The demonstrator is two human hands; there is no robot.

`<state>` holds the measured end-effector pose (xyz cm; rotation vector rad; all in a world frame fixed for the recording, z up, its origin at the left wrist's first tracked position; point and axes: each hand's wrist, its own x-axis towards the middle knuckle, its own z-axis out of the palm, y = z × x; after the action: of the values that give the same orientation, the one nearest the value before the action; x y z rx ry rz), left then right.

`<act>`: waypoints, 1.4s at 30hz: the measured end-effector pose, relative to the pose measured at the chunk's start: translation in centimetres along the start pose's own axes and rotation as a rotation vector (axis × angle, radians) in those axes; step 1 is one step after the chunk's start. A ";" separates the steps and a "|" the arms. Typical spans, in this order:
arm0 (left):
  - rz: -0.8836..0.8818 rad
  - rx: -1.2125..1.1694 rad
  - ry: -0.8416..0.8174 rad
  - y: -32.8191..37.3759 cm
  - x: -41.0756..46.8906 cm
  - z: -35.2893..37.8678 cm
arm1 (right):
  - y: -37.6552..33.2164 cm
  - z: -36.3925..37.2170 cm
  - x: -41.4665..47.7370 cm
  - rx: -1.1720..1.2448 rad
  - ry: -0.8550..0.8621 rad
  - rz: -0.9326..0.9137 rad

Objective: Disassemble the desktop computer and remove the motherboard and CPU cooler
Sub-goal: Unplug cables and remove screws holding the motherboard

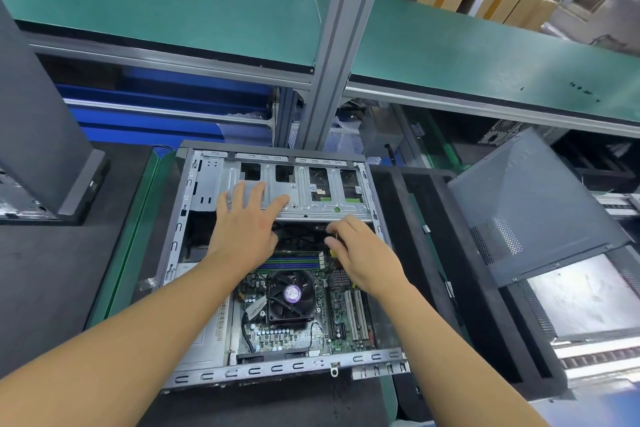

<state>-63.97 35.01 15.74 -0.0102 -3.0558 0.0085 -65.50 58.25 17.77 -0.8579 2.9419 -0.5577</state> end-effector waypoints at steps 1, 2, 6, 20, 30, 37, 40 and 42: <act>0.000 -0.005 -0.002 0.0 0.0 0.0 | 0.0 0.0 0.0 0.020 0.011 0.007; 0.000 -0.010 -0.004 0.0 0.0 -0.1 | 0.1 -0.1 0.0 0.031 0.028 0.011; -0.004 -0.019 -0.010 0.0 0.0 0.0 | 0.1 -0.1 -0.3 -0.023 0.015 -0.017; 0.003 -0.019 -0.001 -0.1 -0.1 0.0 | 0.0 -0.1 -0.4 -0.044 -0.022 -0.003; 0.010 -0.037 0.006 -0.2 0.0 0.2 | -0.1 -0.5 -0.3 0.014 0.021 -0.029; 0.030 -0.143 0.045 -0.3 -0.1 -0.3 | -1.1 -3.5 -0.8 0.210 0.161 0.006; 0.217 -0.366 0.114 -0.7 -0.6 -0.4 | -1.5 -4.3 -0.8 0.344 0.314 0.119; 0.290 -0.565 0.060 -1.2 -0.9 -0.5 | -2.0 -4.4 -0.6 0.455 0.426 0.220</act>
<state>-63.03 33.84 16.21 -0.4743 -2.8531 -0.8098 -64.50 58.45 22.54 -0.3969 2.9837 -1.4706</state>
